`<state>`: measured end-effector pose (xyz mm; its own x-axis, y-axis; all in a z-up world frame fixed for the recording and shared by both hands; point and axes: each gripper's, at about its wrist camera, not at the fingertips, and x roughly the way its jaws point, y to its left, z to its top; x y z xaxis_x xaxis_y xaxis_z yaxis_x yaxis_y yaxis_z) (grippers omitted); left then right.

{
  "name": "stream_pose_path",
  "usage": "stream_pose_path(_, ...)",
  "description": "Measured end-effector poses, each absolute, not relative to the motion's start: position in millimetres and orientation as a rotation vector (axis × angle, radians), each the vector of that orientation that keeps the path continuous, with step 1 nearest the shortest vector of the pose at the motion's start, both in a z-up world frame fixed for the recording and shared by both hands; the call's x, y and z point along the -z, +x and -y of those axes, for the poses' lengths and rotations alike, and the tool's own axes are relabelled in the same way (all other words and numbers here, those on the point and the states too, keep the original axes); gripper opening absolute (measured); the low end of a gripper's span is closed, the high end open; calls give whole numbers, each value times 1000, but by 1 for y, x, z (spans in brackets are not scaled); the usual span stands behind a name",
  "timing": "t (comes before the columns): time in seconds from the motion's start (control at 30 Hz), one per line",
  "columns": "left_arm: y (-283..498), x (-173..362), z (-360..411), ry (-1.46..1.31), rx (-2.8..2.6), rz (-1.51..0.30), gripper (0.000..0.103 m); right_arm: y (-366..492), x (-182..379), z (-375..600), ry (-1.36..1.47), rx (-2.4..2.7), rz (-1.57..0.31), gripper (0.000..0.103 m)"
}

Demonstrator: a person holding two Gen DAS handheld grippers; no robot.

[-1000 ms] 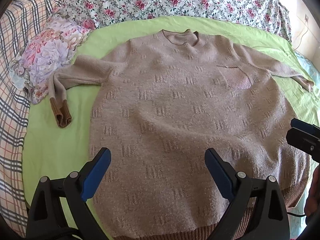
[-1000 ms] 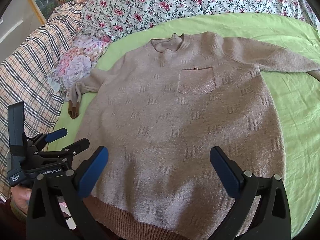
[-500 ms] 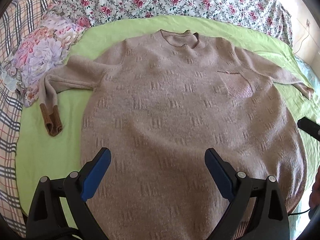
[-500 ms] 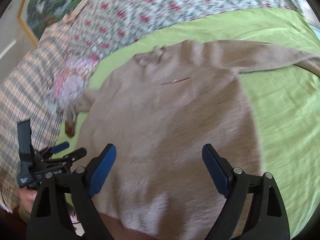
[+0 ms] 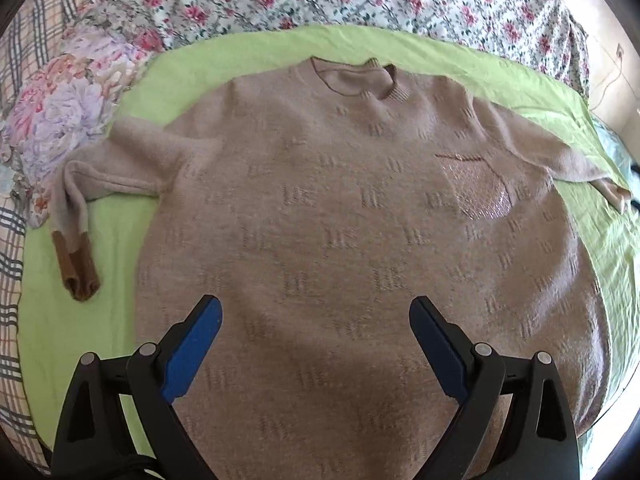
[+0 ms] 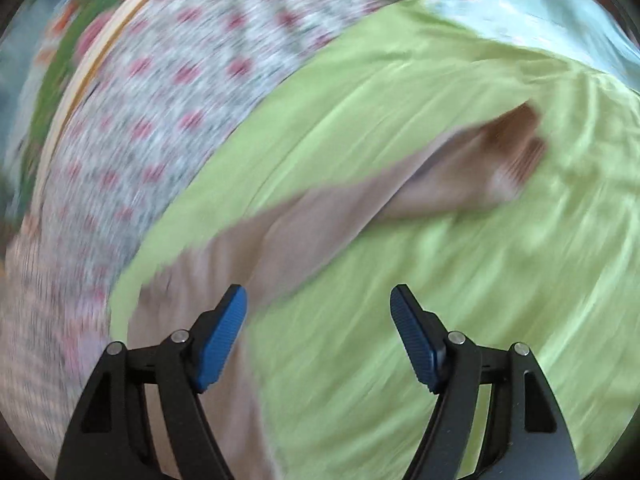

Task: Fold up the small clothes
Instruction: 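Reach the right gripper to the brown sleeve cuff and grasp it, then carry the sleeve across the sweater body with the right gripper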

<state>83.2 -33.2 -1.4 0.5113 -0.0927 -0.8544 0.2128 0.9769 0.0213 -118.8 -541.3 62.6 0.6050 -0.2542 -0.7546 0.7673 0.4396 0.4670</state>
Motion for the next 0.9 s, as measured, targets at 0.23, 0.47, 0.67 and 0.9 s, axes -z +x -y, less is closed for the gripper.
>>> stream_pose_path(0.23,86,14,50,143,203,-1053,95,-111,-30,649,1113,868,-777,75)
stream_pose_path(0.47,95,24,55,119,221,-1085,95,-85,-9,667,941,950,-913,9)
stream_pose_path(0.67,95,23,44,89,219,-1082,95,-55,-39,619,775,767,-767,8)
stream_pose_path(0.9,92,18,16,39,178,-1066,95,63,-71,483,697,283,-687,8)
